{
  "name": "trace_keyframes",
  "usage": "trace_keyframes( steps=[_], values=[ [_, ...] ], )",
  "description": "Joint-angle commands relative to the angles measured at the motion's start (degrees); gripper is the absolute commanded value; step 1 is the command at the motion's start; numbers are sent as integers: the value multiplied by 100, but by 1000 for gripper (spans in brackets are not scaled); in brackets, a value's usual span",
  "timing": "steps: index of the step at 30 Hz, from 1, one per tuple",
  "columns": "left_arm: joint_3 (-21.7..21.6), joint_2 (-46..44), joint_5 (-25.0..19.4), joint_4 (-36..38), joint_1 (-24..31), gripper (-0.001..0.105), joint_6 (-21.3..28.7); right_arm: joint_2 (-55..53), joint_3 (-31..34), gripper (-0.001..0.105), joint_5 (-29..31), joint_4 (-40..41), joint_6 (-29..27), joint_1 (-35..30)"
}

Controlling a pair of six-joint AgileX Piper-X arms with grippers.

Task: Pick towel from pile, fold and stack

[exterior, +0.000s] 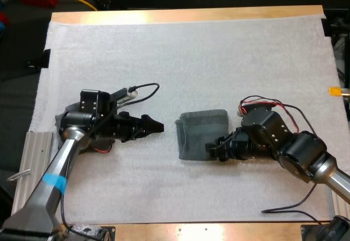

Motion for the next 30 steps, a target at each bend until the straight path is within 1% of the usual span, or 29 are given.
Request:
trace_keyframes(
  steps=[1, 12, 15, 18, 20, 23, 28, 30],
  values=[
    [-4, 119, -19, -130, -27, 71, -50, -51, -35, 63, -5, 42, -70, 3],
    [-4, 948, -11, -729, -27, 71, -50, -51, -35, 63, -5, 42, -70, 3],
    [-4, 1117, -11, -845, -146, 71, -50, -51, -35, 63, -5, 42, -70, 3],
    [-4, 1273, -59, -1026, -460, 71, -69, -51, -35, 63, -5, 42, -70, 3],
    [-4, 1362, -249, -1164, -735, 71, -171, -51, -35, 63, -5, 42, -70, 3],
    [-4, 1462, -488, -1425, -1047, 71, -492, -51, -35, 63, -5, 42, -70, 3],
    [-4, 1603, -489, -1882, -1410, 71, -1040, -51, -35, 63, -5, 42, -70, 3],
    [-19, 1681, -489, -1924, -1520, 71, -1136, -51, -35, 63, -5, 42, -51, 3]
  ],
)
